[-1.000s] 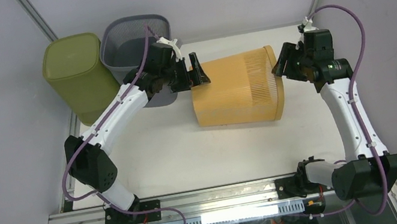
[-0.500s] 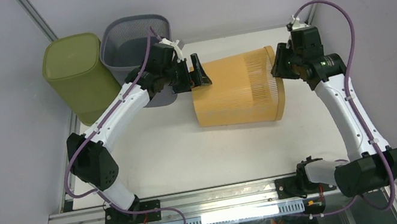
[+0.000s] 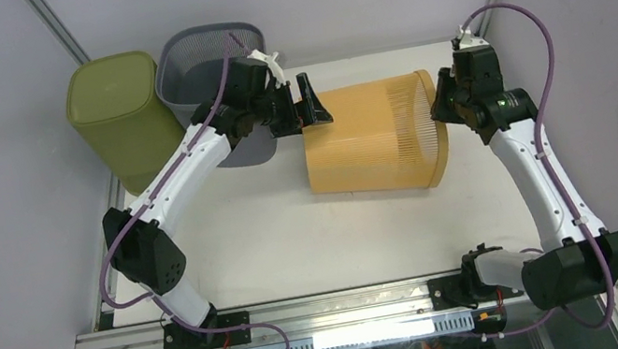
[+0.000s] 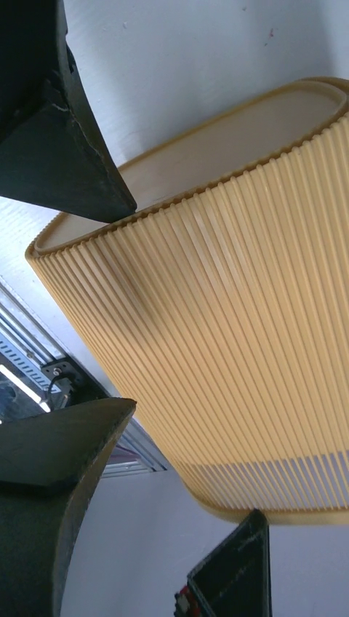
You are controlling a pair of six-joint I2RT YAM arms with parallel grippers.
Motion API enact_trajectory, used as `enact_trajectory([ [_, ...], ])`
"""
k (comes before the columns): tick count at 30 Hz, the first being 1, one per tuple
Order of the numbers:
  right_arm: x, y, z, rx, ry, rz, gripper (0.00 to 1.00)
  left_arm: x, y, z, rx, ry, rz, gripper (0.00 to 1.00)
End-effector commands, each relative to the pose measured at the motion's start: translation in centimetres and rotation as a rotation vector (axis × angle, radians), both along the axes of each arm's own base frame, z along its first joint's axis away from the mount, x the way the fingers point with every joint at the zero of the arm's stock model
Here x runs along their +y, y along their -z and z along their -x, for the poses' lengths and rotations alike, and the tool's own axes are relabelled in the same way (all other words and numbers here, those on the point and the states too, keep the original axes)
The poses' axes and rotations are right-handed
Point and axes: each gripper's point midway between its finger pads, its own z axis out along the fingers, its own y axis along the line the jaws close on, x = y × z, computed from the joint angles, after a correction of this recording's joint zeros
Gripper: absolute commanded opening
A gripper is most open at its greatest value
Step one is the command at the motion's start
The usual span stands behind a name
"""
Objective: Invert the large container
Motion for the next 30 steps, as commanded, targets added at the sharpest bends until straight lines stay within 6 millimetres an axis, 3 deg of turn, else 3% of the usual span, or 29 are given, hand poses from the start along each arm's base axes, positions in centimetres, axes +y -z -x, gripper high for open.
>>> enact_trajectory([
  [1,0.5,1.7,0.9,0.045,-0.009,-0.017,0.27,-2.6,-9.9,0.7,-0.157,0.104,0.242,0.9],
  [10,0.9,3.4,1.1,0.051,0.016,-0.072,0.27,-4.4,-15.7,1.5,-0.216,0.193,0.399,0.9],
  [14,0.8,4.6,1.2,0.058,0.041,-0.102,0.27,-5.4,-17.3,2.0,-0.238,0.23,0.446,0.9],
  [21,-0.5,6.8,1.6,0.073,0.109,-0.114,0.28,-8.8,-15.9,3.5,-0.187,0.31,0.47,0.9],
  [25,-1.4,7.9,1.8,0.089,0.142,-0.104,0.34,-11.0,-15.6,4.4,-0.178,0.353,0.486,0.9],
  [30,-3.2,7.7,2.5,0.094,0.19,-0.062,0.38,-12.3,-14.9,4.4,-0.162,0.378,0.494,0.89],
])
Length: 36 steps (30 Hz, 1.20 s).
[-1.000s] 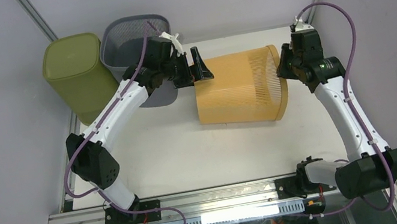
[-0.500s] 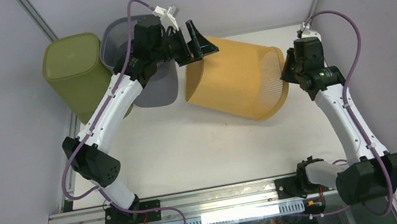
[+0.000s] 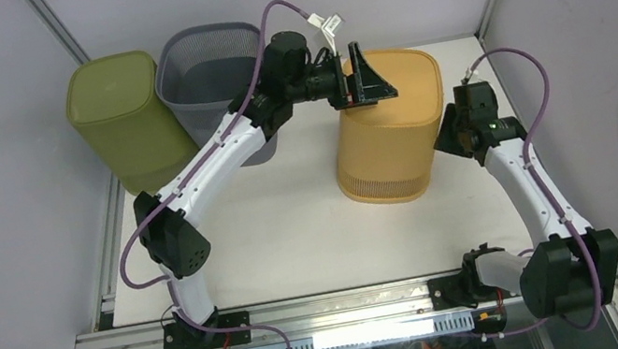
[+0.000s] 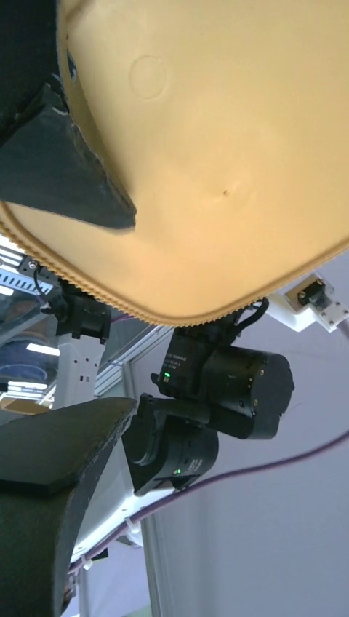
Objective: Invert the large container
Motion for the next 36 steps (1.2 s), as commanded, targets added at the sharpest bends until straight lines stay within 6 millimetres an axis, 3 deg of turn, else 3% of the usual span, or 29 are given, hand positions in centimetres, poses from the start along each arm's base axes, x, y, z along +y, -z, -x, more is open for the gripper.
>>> enact_trajectory([
  [1,-1.4,-2.1,-0.2,-0.054,0.045,0.019,0.39,-0.6,-2.8,0.5,-0.028,0.045,0.074,0.89],
  [6,-3.0,-6.0,0.6,-0.095,0.069,0.076,0.46,0.1,-5.7,0.9,-0.102,0.045,0.115,0.89],
  [10,-3.4,-11.8,1.6,-0.188,0.054,0.112,0.48,1.5,-7.9,1.6,-0.165,0.036,0.134,0.9],
  [13,-2.4,-16.4,2.6,-0.289,-0.021,0.098,0.49,3.6,-8.8,0.9,-0.205,-0.017,0.122,0.9],
  [15,0.1,-19.3,3.2,-0.383,-0.171,0.041,0.51,5.4,-8.8,-0.3,-0.219,-0.078,0.1,0.91],
  [19,7.7,-24.3,5.8,-0.561,-0.601,-0.159,0.58,9.8,-8.1,-2.6,-0.237,-0.199,0.04,0.92],
  [20,9.5,-25.3,6.6,-0.588,-0.7,-0.234,0.59,10.6,-6.7,-3.2,-0.215,-0.225,0.007,0.92],
  [24,14.5,-27.5,9.1,-0.663,-0.959,-0.475,0.61,14.7,-5.8,-4.8,-0.217,-0.339,-0.057,0.95],
  [27,17.5,-27.5,9.8,-0.691,-1.036,-0.492,0.65,17.5,-6.0,-5.6,-0.227,-0.419,-0.084,0.96],
  [29,20.0,-26.0,9.8,-0.629,-1.076,-0.485,0.66,19.2,-6.3,-6.1,-0.24,-0.467,-0.099,0.96],
  [31,23.7,-23.4,10.5,-0.531,-1.15,-0.458,0.66,20.3,-6.6,-6.3,-0.25,-0.5,-0.115,0.97],
  [34,28.0,-18.9,10.1,-0.401,-1.168,-0.357,0.66,21.1,-6.8,-6.4,-0.26,-0.522,-0.134,0.97],
  [36,29.6,-16.1,9.1,-0.317,-1.139,-0.305,0.66,21.4,-6.8,-6.4,-0.265,-0.535,-0.146,0.98],
])
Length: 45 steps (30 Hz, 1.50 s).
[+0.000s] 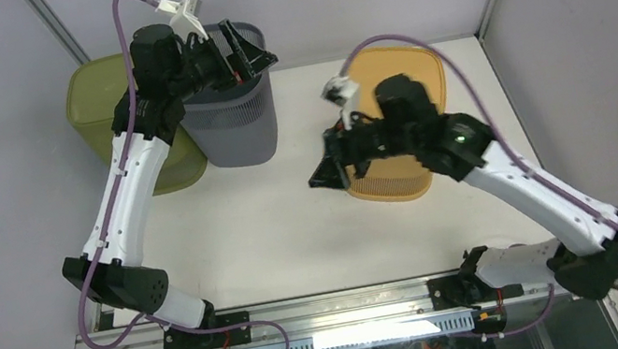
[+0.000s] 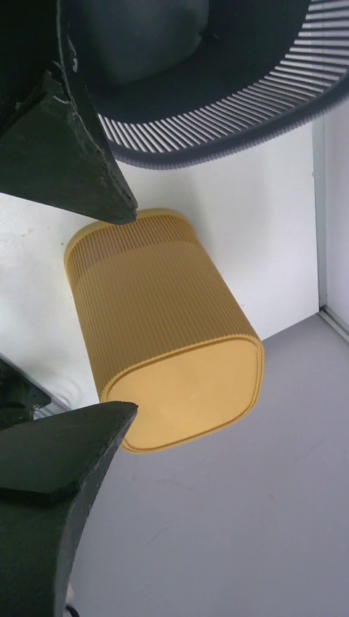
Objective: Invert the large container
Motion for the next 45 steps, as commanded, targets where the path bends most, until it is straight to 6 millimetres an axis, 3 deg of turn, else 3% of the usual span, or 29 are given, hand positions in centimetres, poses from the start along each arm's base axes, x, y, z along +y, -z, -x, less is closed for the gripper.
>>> enact_trajectory([
  [1,3.0,4.7,-3.5,0.005,0.131,0.171,0.66,1.5,-2.6,1.2,-0.083,-0.04,-0.03,0.98],
  [5,2.0,8.9,-6.3,0.032,0.27,0.325,0.68,1.9,-2.5,1.3,-0.087,-0.053,-0.041,0.98],
  [10,-3.4,11.4,-10.7,0.017,0.485,0.472,0.71,1.9,-1.9,1.3,-0.082,-0.048,-0.057,0.99],
  [19,-15.4,11.8,-22.5,0.025,0.878,0.498,0.72,1.6,-1.0,1.7,-0.067,-0.019,-0.064,0.99],
  [22,-16.8,11.9,-24.4,0.038,0.921,0.514,0.73,1.9,-1.0,1.9,-0.077,-0.027,-0.075,0.99],
  [26,-16.4,10.4,-23.9,0.042,0.923,0.472,0.73,2.5,-1.1,2.0,-0.09,-0.05,-0.098,0.99],
  [30,-15.9,9.3,-20.8,0.028,0.9,0.409,0.73,2.8,-0.6,1.7,-0.09,-0.065,-0.116,0.99],
  [33,-16.8,9.7,-17.8,0.041,0.917,0.401,0.73,2.8,-0.4,1.5,-0.092,-0.07,-0.127,0.99],
  [39,-19.8,13.0,-12.7,0.097,0.991,0.44,0.74,2.7,0.1,1.1,-0.085,-0.066,-0.137,0.99],
  [42,-21.5,14.8,-13.1,0.134,1.038,0.453,0.75,2.6,0.5,0.8,-0.075,-0.068,-0.14,0.99],
  [45,-23.5,14.8,-16.1,0.139,1.086,0.421,0.75,2.7,0.6,0.6,-0.077,-0.08,-0.148,0.99],
])
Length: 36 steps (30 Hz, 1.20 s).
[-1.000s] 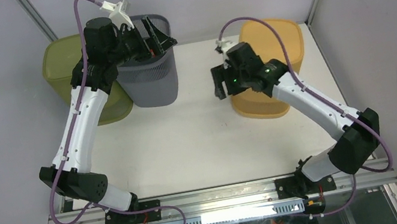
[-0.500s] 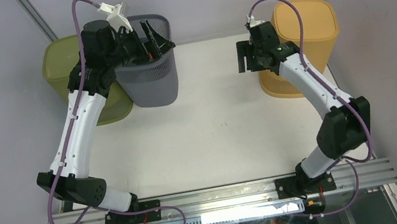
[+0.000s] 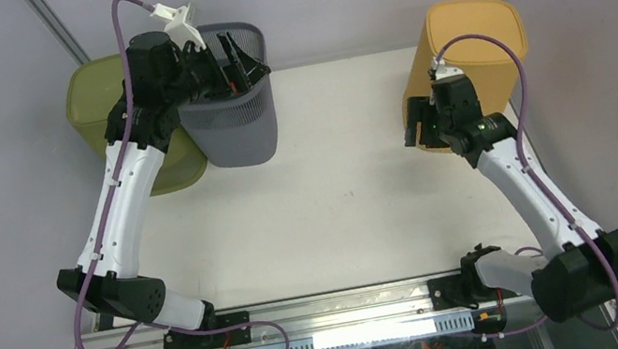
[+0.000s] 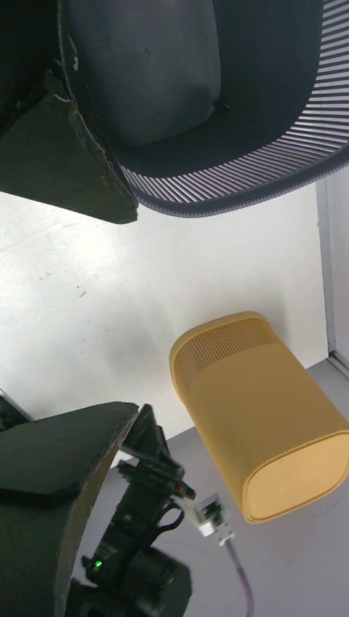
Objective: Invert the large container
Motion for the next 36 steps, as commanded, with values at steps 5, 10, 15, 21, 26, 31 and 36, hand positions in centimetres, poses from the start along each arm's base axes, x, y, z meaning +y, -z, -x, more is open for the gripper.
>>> enact_trajectory([
  [5,-6.3,-0.2,-10.3,-0.063,0.181,-0.03,0.75,1.2,-0.2,-1.3,-0.055,-0.074,-0.059,0.99],
  [10,-7.5,-0.7,-12.9,-0.066,0.232,-0.061,0.76,1.9,1.4,-2.7,-0.047,-0.145,-0.154,0.99],
  [15,-5.2,-2.0,-10.4,-0.1,0.164,-0.151,0.76,0.8,2.6,-4.0,-0.055,-0.184,-0.241,0.99],
  [21,-3.0,-3.6,-4.9,-0.131,0.099,-0.199,0.77,-1.1,4.3,-6.8,-0.083,-0.304,-0.422,0.99],
  [26,-2.9,-4.1,-1.8,-0.126,0.095,-0.207,0.77,-0.2,6.2,-9.1,-0.093,-0.413,-0.576,0.96],
  [31,-3.0,-4.7,-0.8,-0.133,0.095,-0.207,0.77,-0.5,8.0,-10.5,-0.073,-0.425,-0.631,0.73],
  [36,-2.5,-5.9,-1.0,-0.153,0.079,-0.234,0.77,-2.2,7.1,-9.9,-0.087,-0.374,-0.587,0.12],
])
